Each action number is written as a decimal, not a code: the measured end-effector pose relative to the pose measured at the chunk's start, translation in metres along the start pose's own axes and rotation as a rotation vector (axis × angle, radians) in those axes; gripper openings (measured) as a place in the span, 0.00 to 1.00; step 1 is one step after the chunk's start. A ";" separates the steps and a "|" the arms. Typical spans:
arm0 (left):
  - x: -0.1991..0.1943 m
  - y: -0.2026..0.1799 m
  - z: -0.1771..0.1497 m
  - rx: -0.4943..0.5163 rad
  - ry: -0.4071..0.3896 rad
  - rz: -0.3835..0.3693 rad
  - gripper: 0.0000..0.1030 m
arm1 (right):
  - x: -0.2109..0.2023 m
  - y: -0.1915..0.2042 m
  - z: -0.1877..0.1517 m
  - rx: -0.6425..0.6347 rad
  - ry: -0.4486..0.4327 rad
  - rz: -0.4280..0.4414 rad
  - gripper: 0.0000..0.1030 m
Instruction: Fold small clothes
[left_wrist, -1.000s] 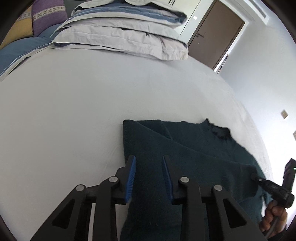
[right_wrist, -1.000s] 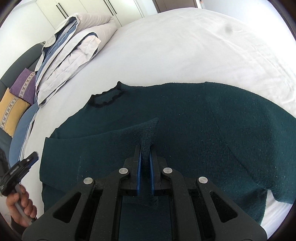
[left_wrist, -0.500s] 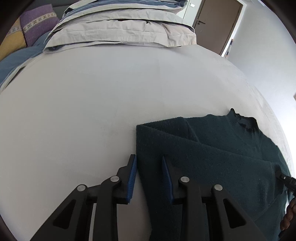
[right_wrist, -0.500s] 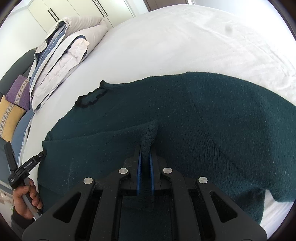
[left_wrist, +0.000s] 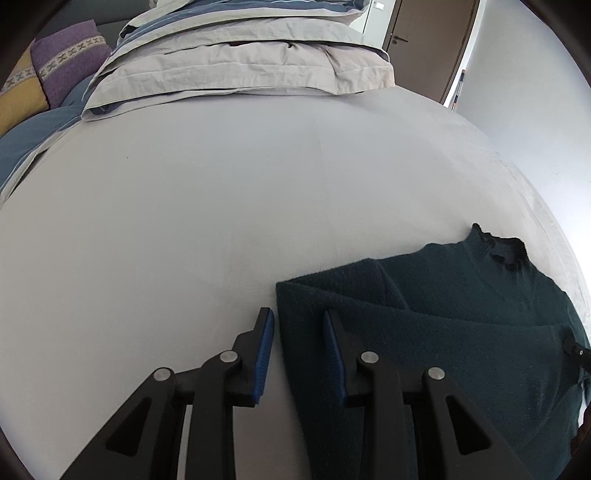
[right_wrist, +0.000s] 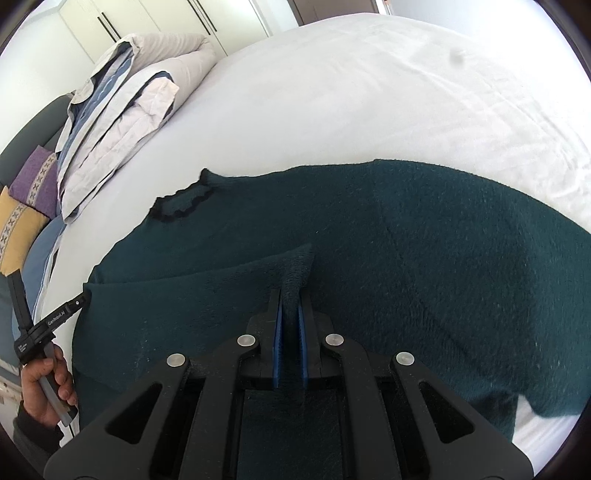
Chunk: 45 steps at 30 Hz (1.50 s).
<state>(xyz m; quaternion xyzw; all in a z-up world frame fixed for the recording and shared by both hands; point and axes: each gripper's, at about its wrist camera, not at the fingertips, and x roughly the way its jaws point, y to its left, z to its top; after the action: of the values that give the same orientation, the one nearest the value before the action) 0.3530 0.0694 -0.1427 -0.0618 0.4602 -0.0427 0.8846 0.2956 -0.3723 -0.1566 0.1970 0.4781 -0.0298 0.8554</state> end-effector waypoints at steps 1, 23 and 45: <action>0.001 0.000 0.000 0.003 -0.004 0.001 0.31 | 0.003 -0.001 0.001 0.003 0.001 -0.002 0.06; -0.011 0.007 -0.014 -0.018 -0.084 0.024 0.34 | 0.000 0.021 0.015 -0.130 -0.045 -0.087 0.06; -0.035 -0.032 -0.058 0.105 -0.056 0.083 0.53 | -0.014 -0.001 -0.030 0.070 -0.032 0.151 0.27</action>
<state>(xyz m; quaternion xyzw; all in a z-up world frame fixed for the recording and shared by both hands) 0.2849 0.0382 -0.1425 0.0027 0.4346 -0.0284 0.9001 0.2631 -0.3637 -0.1591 0.2620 0.4468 0.0149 0.8553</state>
